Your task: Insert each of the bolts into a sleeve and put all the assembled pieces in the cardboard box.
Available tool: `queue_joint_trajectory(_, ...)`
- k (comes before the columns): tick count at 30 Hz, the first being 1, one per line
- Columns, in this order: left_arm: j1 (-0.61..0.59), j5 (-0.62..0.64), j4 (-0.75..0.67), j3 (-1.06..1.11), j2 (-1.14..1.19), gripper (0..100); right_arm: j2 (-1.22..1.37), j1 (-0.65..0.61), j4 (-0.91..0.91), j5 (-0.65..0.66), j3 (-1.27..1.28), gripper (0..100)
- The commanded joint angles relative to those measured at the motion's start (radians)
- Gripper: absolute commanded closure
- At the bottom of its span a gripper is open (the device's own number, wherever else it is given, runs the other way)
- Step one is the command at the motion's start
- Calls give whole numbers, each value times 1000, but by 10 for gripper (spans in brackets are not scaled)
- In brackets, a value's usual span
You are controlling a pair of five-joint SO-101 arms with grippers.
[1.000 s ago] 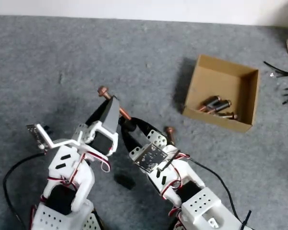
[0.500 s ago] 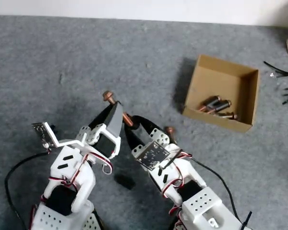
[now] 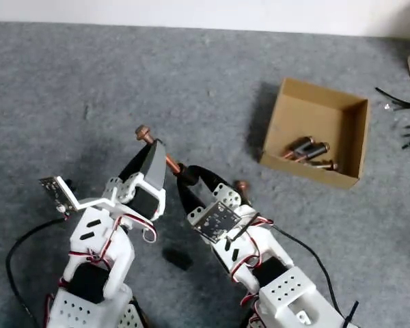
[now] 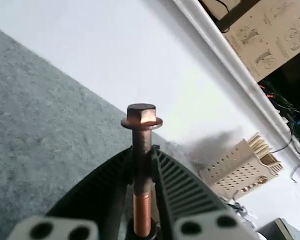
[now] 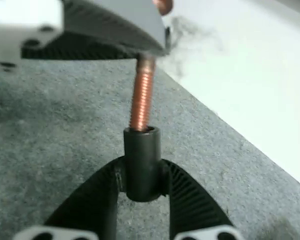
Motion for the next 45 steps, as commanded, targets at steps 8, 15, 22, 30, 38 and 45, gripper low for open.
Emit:
queue_joint_trajectory(8, 30, -11, -118, 77, -4, 994, -19, 13, -36, 6, 77, 994)
queue_joint_trajectory(15, 124, -184, -17, 74, -4, 994, -19, 41, -36, 5, 74, 994)
queue_joint_trajectory(22, 249, -301, 130, 74, -4, 994, -19, 41, -36, 5, 73, 994)
queue_joint_trajectory(30, 252, -310, 133, 45, -2, 956, -19, 41, -36, 5, 71, 994)
queue_joint_trajectory(38, 252, -310, 133, 73, -1, 572, -19, 41, -36, 5, 71, 994)
queue_joint_trajectory(45, 219, -267, 130, 73, -2, 534, -19, 41, -36, 5, 71, 994)
